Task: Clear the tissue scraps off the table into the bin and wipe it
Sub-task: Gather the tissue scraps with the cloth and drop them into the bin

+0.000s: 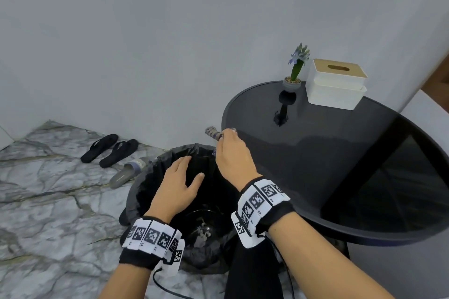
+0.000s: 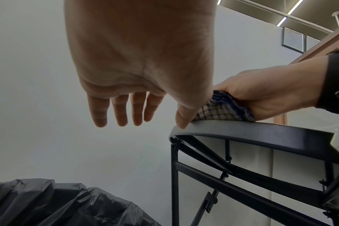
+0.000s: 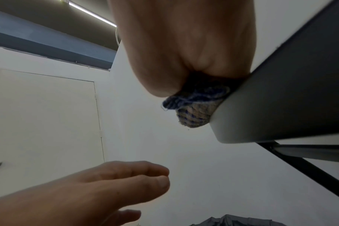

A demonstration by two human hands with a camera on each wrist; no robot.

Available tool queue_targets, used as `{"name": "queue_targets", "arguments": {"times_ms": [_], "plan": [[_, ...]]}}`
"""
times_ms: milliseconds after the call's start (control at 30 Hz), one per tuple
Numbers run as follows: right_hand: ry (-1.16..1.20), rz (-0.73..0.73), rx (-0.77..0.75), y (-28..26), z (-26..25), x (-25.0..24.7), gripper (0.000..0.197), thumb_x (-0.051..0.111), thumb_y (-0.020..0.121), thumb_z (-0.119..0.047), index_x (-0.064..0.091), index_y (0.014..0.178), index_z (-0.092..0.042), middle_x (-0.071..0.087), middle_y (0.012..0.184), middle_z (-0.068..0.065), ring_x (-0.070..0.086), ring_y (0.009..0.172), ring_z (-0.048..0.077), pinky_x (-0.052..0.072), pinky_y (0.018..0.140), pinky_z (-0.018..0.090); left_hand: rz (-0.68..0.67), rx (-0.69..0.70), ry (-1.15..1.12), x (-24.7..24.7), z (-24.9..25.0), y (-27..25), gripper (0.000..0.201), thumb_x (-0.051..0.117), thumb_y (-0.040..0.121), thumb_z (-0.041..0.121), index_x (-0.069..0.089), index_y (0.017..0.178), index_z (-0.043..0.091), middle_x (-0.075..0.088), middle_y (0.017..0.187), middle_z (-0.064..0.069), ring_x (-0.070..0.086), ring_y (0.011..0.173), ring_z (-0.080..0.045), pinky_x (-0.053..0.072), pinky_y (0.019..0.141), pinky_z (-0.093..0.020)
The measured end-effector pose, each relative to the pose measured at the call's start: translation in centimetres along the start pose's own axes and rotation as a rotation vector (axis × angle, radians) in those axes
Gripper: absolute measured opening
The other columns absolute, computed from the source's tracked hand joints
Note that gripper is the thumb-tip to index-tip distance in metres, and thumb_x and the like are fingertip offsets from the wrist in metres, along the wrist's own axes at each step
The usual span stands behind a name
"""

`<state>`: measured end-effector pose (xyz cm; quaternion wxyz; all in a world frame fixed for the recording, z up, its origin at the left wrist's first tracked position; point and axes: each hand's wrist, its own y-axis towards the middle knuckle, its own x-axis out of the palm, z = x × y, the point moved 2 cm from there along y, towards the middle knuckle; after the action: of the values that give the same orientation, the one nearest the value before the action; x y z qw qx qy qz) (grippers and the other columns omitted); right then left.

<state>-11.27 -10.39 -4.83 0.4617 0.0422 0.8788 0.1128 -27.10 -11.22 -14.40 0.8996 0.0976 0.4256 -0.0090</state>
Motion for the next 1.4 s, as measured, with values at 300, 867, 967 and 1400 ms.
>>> {"name": "queue_targets", "arguments": {"times_ms": [300, 867, 967, 1400], "plan": [[0.298, -0.123, 0.073, 0.4, -0.8, -0.2, 0.026, 0.03, 0.101, -0.026, 0.047, 0.102, -0.006, 0.063, 0.092, 0.018, 0.061, 0.079, 0.033, 0.052, 0.07, 0.045, -0.009, 0.002, 0.044, 0.4, -0.3, 0.1, 0.07, 0.05, 0.093, 0.051, 0.036, 0.148, 0.01, 0.039, 0.153, -0.007, 0.033, 0.142, -0.021, 0.028, 0.115, -0.035], [-0.048, 0.166, 0.007, -1.5, 3.4, -7.5, 0.013, 0.054, 0.093, -0.008, 0.054, 0.099, 0.003, 0.051, 0.081, 0.013, 0.049, 0.067, 0.031, 0.034, 0.056, 0.034, -0.049, 0.002, 0.094, -0.5, -0.1, -0.4, 0.069, 0.049, 0.094, 0.051, 0.033, 0.15, 0.015, 0.033, 0.156, -0.002, 0.024, 0.146, -0.019, 0.025, 0.117, -0.036], [-0.332, -0.158, -0.027, -2.2, 4.0, -4.0, 0.021, 0.044, 0.093, -0.002, 0.056, 0.108, 0.008, 0.049, 0.11, 0.022, 0.051, 0.105, 0.041, 0.046, 0.091, 0.045, -0.051, 0.041, 0.12, -0.3, 1.0, -0.1, 0.068, 0.049, 0.094, 0.051, 0.034, 0.15, 0.016, 0.033, 0.156, -0.002, 0.024, 0.146, -0.019, 0.025, 0.116, -0.036], [-0.254, -0.241, -0.088, -1.8, 3.9, -2.0, 0.038, 0.03, 0.097, -0.016, 0.048, 0.124, 0.004, 0.045, 0.135, 0.017, 0.035, 0.123, 0.03, 0.032, 0.103, 0.038, -0.1, 0.122, 0.321, -0.1, 3.1, 2.3, 0.069, 0.051, 0.093, 0.049, 0.037, 0.148, 0.011, 0.038, 0.154, -0.009, 0.03, 0.143, -0.028, 0.025, 0.117, -0.039]]}}
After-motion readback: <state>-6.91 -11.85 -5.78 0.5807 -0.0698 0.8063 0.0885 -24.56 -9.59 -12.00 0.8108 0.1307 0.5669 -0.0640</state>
